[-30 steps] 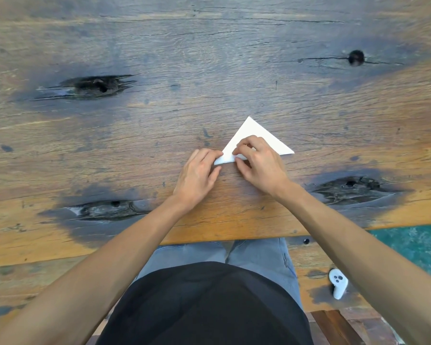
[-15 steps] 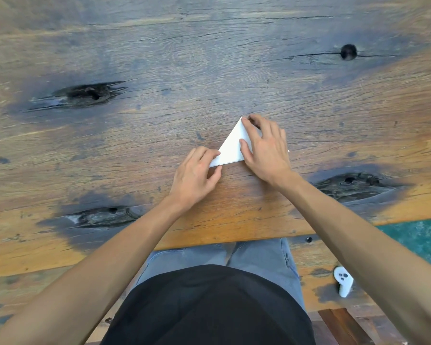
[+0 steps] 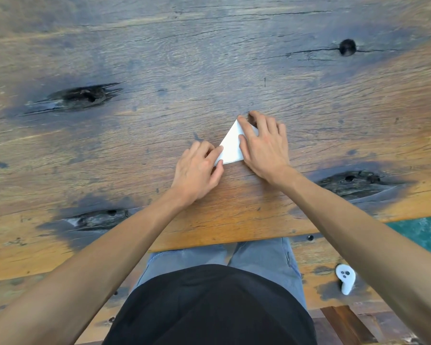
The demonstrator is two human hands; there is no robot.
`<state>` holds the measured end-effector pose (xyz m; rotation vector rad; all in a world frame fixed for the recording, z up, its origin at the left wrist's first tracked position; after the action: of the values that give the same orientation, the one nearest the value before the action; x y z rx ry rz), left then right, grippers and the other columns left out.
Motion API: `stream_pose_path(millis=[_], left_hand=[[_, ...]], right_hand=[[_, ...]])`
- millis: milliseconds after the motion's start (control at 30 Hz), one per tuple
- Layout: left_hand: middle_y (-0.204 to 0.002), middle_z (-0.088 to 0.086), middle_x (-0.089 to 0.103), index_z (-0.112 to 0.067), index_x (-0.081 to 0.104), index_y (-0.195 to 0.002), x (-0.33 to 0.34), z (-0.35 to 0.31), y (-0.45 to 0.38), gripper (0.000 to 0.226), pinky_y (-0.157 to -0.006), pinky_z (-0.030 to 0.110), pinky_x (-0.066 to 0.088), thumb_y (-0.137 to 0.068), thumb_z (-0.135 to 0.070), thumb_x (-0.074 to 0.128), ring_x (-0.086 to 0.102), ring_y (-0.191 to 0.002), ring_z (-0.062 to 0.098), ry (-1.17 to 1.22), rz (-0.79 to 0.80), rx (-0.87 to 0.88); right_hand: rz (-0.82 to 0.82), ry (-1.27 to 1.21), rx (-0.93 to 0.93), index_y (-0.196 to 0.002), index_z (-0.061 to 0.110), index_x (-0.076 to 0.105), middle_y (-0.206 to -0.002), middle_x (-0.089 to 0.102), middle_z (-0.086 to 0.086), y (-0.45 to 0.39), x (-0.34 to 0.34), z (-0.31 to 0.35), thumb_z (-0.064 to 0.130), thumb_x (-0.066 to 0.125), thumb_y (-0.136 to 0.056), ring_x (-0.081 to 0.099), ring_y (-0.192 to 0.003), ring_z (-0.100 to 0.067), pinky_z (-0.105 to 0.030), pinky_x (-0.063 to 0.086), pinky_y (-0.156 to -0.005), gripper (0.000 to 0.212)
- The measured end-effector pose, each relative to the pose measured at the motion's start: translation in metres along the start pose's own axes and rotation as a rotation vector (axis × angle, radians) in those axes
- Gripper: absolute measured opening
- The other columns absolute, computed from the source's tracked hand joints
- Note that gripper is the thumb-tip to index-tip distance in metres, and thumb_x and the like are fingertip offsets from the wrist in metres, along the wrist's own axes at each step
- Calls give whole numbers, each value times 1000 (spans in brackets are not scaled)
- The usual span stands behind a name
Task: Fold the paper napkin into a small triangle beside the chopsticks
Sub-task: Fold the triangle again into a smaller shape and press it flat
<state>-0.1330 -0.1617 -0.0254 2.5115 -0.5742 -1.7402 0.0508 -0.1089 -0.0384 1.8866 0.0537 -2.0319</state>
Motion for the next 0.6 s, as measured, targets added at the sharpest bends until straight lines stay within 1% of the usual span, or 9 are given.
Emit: stream_pose_path(millis=[100,167,200,267,333,367,433,467,600], left_hand=[[-105,6,64,-13,69,-119,-2,-4,-6,33,-77,42,47,-98,-34,54,57,-96,29,-28,-36,-9],[-112,6,63,-14,67,-121,-5,-9,-17,35,-80,43,46,-98,-35,53,56,-100,30,-30,-65,5],[-120,7,62,-15,64,-127,-6,-12,-24,38,-83,44,46,-98,-36,51,56,-104,30,-23,-75,17],[-141,8,54,-18,55,-141,-6,-18,-40,46,-93,44,44,-100,-38,45,53,-121,30,-31,-67,36],[-160,8,38,-20,44,-151,-2,-22,-53,54,-103,45,36,-103,-43,36,41,-140,29,-75,-17,36],[-165,8,29,-20,39,-154,1,-22,-57,56,-106,46,33,-103,-45,32,34,-147,28,-102,17,33],[-170,6,16,-20,30,-158,8,-22,-61,61,-110,48,30,-104,-48,27,21,-154,25,-148,78,32],[-171,4,13,-20,26,-160,10,-21,-62,62,-112,49,29,-105,-49,26,18,-156,24,-159,97,33],[-172,2,10,-20,24,-161,16,-19,-61,63,-113,52,27,-105,-50,24,14,-157,24,-166,116,28]], right_hand=[[-13,8,3,-149,19,50,-157,44,-14,2,0,-1,42,40,-104,51,-129,-34,-46,33,-100,51],[-9,-6,21,-155,20,43,-164,34,-16,6,2,-3,46,37,-105,47,-134,-36,-48,31,-105,56],[-10,-12,30,-157,21,39,-166,29,-17,9,4,-4,47,37,-105,45,-136,-36,-48,31,-107,58],[-24,-13,46,-160,22,34,-169,23,-18,15,8,-6,47,37,-105,42,-139,-36,-49,29,-107,60],[-38,-19,65,-160,24,33,-170,19,-18,18,11,-7,47,38,-106,40,-143,-36,-48,28,-107,59],[-44,-22,74,-161,25,32,-170,18,-19,19,13,-7,47,38,-106,39,-144,-36,-48,28,-108,59],[-55,-25,84,-161,26,32,-170,18,-20,20,15,-9,46,38,-105,39,-145,-35,-47,27,-108,59],[-60,-26,85,-160,27,33,-170,18,-20,20,16,-9,46,38,-105,39,-145,-35,-47,26,-108,59],[-62,-10,74,-161,26,32,-170,18,-20,22,21,-9,45,37,-105,36,-148,-33,-47,26,-107,59]])
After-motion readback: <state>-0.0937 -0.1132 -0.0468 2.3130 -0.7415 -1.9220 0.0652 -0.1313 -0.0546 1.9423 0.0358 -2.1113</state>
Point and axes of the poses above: each hand's wrist, its own y-axis away from the middle knuckle, its own x-axis out of the palm, z = x × y, the point moved 2 cm from there along -y, towards the middle knuckle
